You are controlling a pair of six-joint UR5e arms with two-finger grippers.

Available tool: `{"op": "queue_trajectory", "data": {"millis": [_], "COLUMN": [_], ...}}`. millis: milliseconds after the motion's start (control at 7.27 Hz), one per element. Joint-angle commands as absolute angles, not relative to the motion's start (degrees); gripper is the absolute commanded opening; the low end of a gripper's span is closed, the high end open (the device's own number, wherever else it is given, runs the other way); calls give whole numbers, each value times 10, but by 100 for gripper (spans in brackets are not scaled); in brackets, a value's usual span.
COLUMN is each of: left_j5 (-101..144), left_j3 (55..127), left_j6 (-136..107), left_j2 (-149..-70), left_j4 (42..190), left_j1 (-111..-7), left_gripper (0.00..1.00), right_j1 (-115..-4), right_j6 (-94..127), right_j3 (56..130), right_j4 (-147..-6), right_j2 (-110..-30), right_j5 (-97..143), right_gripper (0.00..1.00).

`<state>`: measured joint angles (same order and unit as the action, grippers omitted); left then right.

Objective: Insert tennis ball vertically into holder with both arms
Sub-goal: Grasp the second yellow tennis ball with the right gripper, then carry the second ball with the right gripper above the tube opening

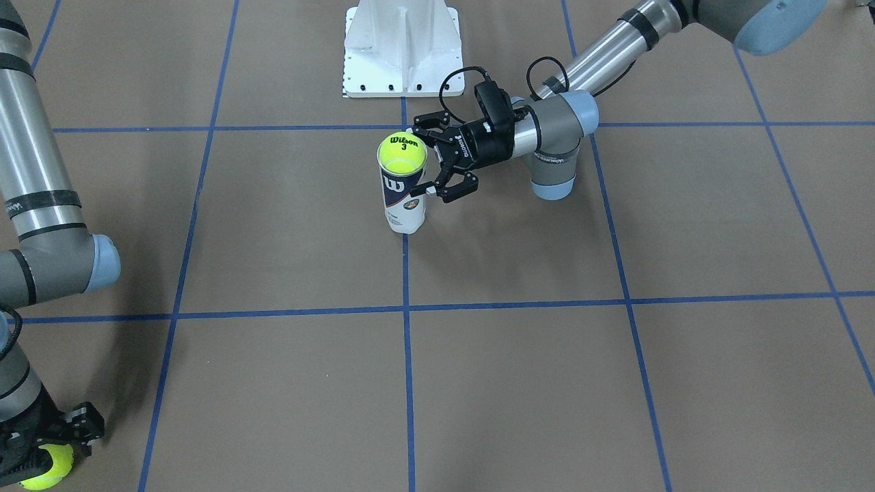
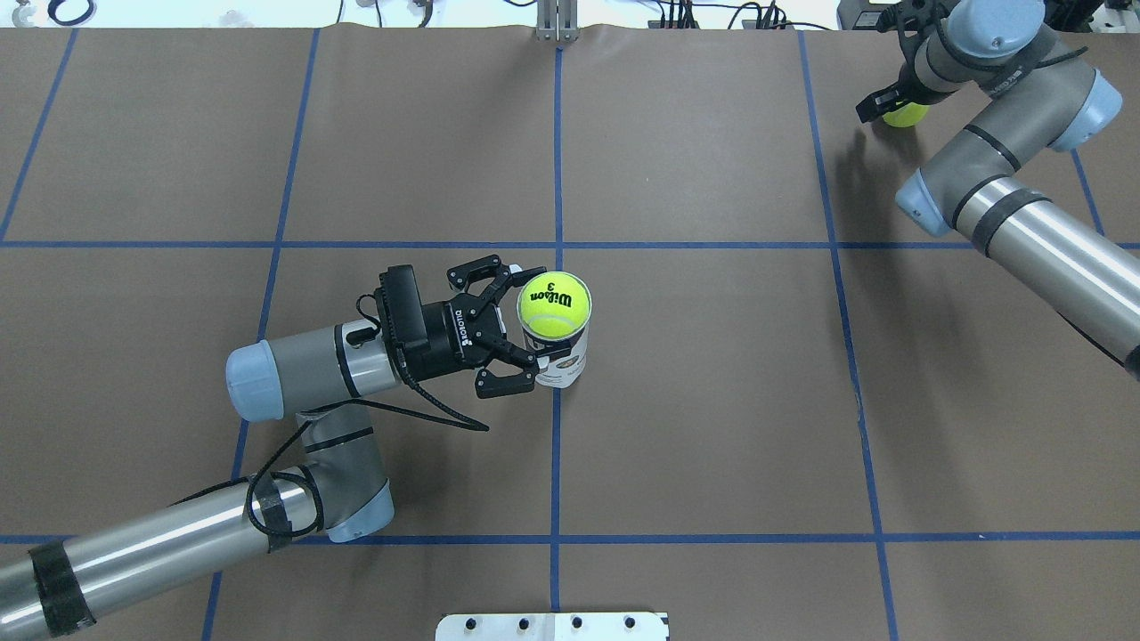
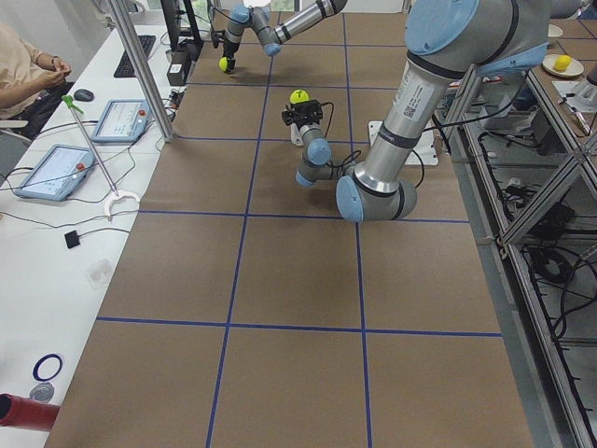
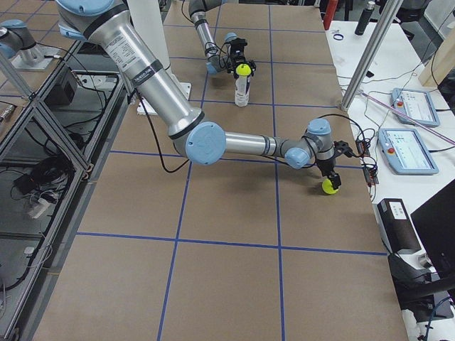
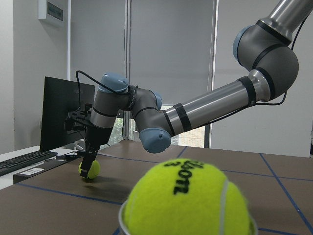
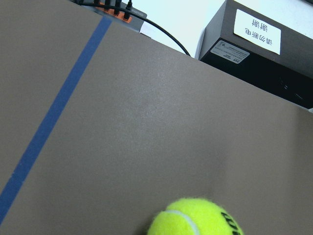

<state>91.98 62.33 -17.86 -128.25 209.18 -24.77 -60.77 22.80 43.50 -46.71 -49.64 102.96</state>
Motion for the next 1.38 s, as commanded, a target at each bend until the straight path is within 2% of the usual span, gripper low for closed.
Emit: {"op": "queue_trajectory", "data": {"millis": [0, 138, 413, 825, 1238], "left_j5": [920, 920, 919, 919, 919], "left_j3": [623, 623, 622, 622, 622], "left_j6": [-179, -179, -180, -179, -180], "left_j2": [-1283, -1283, -1283, -1283, -1285], "left_j4": [2092, 2092, 2092, 2091, 2091], "left_j1": [-247, -247, -247, -247, -246], "left_gripper": [99, 99, 99, 99, 99], "right_j1": [-606, -612, -631, -642, -642], "right_j6": [207, 200, 211, 343, 479], "right_j3": [434, 434, 473, 631, 816], "right_j4": [-468, -469, -487, -555, -574], "right_j2": [-502, -501, -498, -518, -587], "right_j5": [1018, 1019, 1056, 1204, 1328], "right_gripper": [18, 0, 0, 0, 0]}}
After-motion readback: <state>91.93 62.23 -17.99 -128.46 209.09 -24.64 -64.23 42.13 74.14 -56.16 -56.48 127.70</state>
